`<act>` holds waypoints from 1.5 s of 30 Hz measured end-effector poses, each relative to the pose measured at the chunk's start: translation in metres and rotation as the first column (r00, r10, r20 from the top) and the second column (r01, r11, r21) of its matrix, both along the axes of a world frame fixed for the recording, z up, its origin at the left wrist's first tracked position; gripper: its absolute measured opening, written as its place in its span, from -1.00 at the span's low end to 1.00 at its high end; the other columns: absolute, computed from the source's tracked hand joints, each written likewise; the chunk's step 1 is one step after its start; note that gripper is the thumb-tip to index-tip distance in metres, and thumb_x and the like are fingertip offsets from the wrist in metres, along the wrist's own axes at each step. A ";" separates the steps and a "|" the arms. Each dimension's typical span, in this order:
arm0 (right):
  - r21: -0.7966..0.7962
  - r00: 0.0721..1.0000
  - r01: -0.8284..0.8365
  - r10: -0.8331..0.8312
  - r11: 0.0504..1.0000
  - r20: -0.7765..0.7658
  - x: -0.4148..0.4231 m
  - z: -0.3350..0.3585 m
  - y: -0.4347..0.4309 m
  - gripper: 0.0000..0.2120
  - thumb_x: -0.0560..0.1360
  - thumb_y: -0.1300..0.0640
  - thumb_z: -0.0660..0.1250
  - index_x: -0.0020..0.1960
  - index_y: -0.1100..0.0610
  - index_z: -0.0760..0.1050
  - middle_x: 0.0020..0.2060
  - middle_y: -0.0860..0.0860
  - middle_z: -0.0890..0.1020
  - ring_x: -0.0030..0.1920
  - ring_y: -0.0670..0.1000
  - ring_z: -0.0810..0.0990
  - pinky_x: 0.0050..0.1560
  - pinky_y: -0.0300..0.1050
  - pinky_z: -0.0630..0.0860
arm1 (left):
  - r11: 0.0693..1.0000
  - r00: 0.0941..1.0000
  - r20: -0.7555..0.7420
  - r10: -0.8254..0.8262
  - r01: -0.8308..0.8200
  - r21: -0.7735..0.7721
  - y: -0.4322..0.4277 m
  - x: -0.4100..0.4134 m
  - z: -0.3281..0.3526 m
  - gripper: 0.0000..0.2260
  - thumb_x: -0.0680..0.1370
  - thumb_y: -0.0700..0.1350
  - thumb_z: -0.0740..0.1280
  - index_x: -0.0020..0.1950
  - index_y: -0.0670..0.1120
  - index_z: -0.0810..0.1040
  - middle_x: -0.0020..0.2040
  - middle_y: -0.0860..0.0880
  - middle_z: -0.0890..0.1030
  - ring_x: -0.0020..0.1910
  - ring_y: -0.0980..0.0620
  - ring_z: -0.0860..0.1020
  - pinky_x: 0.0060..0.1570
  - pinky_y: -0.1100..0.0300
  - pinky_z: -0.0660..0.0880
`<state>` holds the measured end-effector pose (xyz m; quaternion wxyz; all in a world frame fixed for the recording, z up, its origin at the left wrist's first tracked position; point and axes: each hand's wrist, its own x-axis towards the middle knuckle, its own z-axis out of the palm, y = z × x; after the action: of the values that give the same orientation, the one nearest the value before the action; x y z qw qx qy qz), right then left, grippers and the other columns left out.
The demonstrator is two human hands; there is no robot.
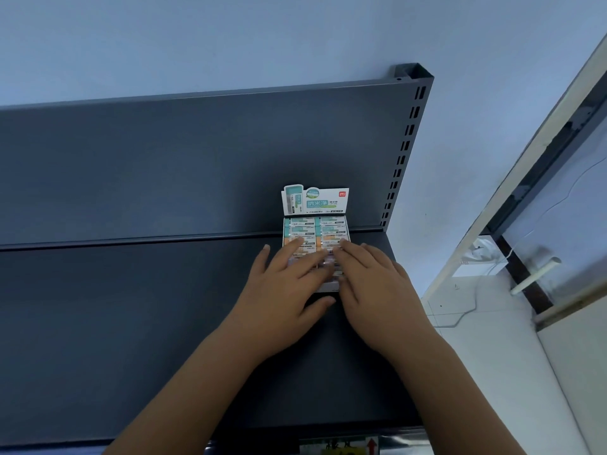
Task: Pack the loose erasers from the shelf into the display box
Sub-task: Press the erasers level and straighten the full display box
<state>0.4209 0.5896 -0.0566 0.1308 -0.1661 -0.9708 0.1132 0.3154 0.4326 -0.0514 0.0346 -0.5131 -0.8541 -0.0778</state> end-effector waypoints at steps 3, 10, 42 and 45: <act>-0.044 0.999 -0.032 0.031 0.999 -0.027 0.001 -0.003 0.006 -0.50 0.58 0.01 0.06 0.50 0.00 0.37 0.47 -0.11 0.42 0.45 0.00 0.34 0.41 0.00 0.35 | 1.000 0.999 0.021 -0.027 0.027 0.000 0.000 0.002 -0.003 -0.47 0.61 0.28 0.00 0.53 0.14 0.32 0.55 0.22 0.27 0.60 0.04 0.07 0.51 -0.31 0.07; -0.019 0.997 -0.039 0.038 0.999 -0.073 -0.001 -0.006 0.007 -0.55 0.59 -0.01 0.09 0.42 0.02 0.45 0.39 -0.09 0.50 0.40 0.02 0.41 0.32 0.04 0.45 | 0.984 0.993 0.048 -0.112 0.104 0.146 0.002 -0.007 -0.001 -0.61 0.59 0.10 0.16 0.36 0.07 0.54 0.37 0.16 0.52 0.49 0.02 0.33 0.41 -0.03 0.34; -0.215 0.967 -0.113 0.158 0.970 0.202 -0.040 -0.019 0.046 0.22 0.21 -0.71 0.12 0.59 -0.16 -0.36 0.63 -0.12 -0.14 0.61 -0.09 -0.18 0.60 0.16 -0.15 | 0.992 0.898 0.433 0.074 -0.113 0.065 0.008 -0.064 -0.025 0.16 0.20 0.59 0.32 0.59 0.21 -0.22 0.62 0.18 0.05 0.61 0.15 -0.02 0.58 0.03 -0.12; -0.201 0.959 -0.136 0.180 0.970 0.221 -0.041 -0.021 0.047 0.16 0.24 -0.71 0.06 0.59 -0.18 -0.37 0.63 -0.15 -0.16 0.60 -0.12 -0.23 0.59 0.18 -0.18 | 0.990 0.888 0.457 0.054 -0.108 0.093 0.010 -0.067 -0.027 0.12 0.24 0.55 0.38 0.58 0.22 -0.17 0.59 0.24 0.13 0.58 0.18 0.08 0.59 -0.04 -0.06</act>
<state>0.3802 0.6367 -0.0780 -0.0118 -0.1117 -0.9750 0.1916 0.2482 0.4425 -0.0788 -0.1326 -0.4419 -0.8533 -0.2429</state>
